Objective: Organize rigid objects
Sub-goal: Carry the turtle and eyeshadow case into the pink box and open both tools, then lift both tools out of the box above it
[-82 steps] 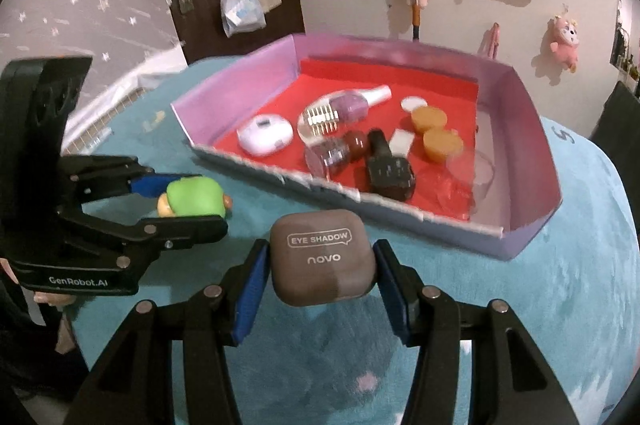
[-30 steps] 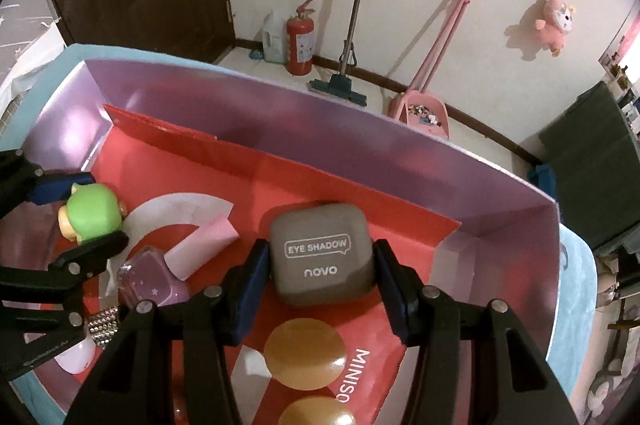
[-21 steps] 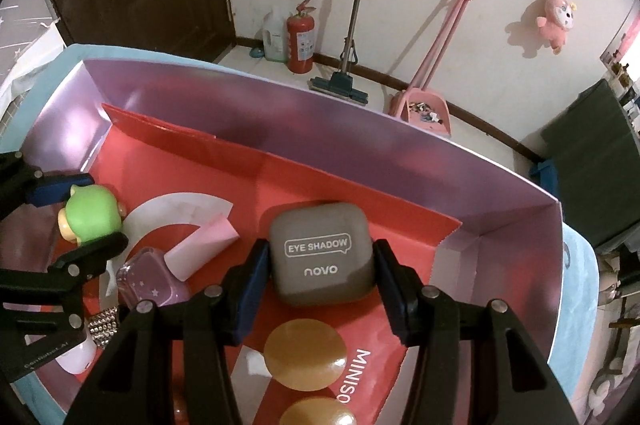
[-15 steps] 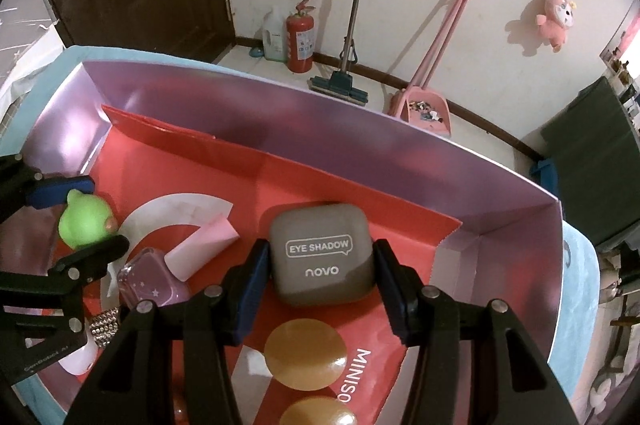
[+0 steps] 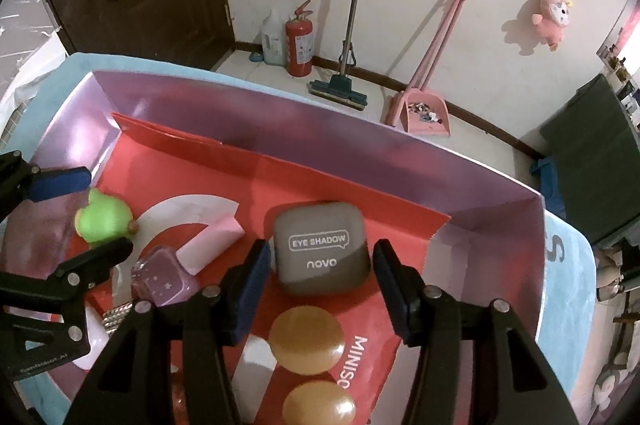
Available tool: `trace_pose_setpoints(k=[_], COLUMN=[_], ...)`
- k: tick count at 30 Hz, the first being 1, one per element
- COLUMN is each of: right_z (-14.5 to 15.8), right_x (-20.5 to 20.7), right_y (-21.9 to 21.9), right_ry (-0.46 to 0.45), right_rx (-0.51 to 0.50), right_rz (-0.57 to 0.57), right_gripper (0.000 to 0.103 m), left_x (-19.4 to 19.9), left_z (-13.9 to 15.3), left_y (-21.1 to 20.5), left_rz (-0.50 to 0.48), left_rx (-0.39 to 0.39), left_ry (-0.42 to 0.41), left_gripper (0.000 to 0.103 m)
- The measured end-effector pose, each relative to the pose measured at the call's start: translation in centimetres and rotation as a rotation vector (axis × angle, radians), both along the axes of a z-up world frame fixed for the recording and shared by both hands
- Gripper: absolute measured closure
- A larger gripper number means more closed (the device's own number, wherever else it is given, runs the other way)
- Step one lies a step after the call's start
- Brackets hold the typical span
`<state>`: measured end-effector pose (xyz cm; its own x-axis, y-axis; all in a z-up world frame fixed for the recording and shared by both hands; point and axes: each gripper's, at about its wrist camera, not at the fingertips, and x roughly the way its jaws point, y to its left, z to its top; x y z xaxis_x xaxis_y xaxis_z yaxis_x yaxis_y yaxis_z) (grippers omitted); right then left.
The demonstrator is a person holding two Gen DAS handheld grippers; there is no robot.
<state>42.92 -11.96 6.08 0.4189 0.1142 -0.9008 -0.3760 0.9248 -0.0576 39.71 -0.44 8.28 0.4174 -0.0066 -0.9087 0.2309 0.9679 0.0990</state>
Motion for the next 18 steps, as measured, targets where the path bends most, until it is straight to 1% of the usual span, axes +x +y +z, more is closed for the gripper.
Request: trace_pose_setpoints(k=[2,7,9,13,15,17,18], right_z=[0.7,3.0,4.0,6.1,6.9,7.7,8.0], right_x=[-0.5,-2.2,-2.9,-5.1,-6.2,-7.6,-8.4], right_y=[-0.2,-0.9,-1.1,-2.0,-2.5,-2.9,-3.1], right_ry=[-0.013,-0.054,-0.07,-0.117,-0.133,-0.162,-0.178], right_rx=[0.007,0.034,0.049,0.084,0.106,0.117,0.124], right_rz=[-0.006,-0.015,-0.017,-0.025,-0.029,-0.039,-0.042], right_gripper=[0.041,0.04,0.034,0.033,0.033,0.032,0.03], left_x=[-0.4,-1.9,-2.6,-4.4,-6.0,-7.1,-7.3], left_z=[0.5,2.4,3.0,4.2,4.9,5.4,5.5], left_y=[0.1,0.3,0.3,0.3,0.2,0.4,0.5], left_rz=[0.005,0.024,0.03,0.053,0.068,0.084,0.093], left_rx=[-0.012,-0.047,-0.074,-0.135,-0.157,-0.178,-0.187], left_ry=[-0.01,-0.064,-0.08,-0.136,-0.176,-0.217,-0.233], left_gripper=[0.041,0.04,0.033,0.031,0.03,0.025,0.024])
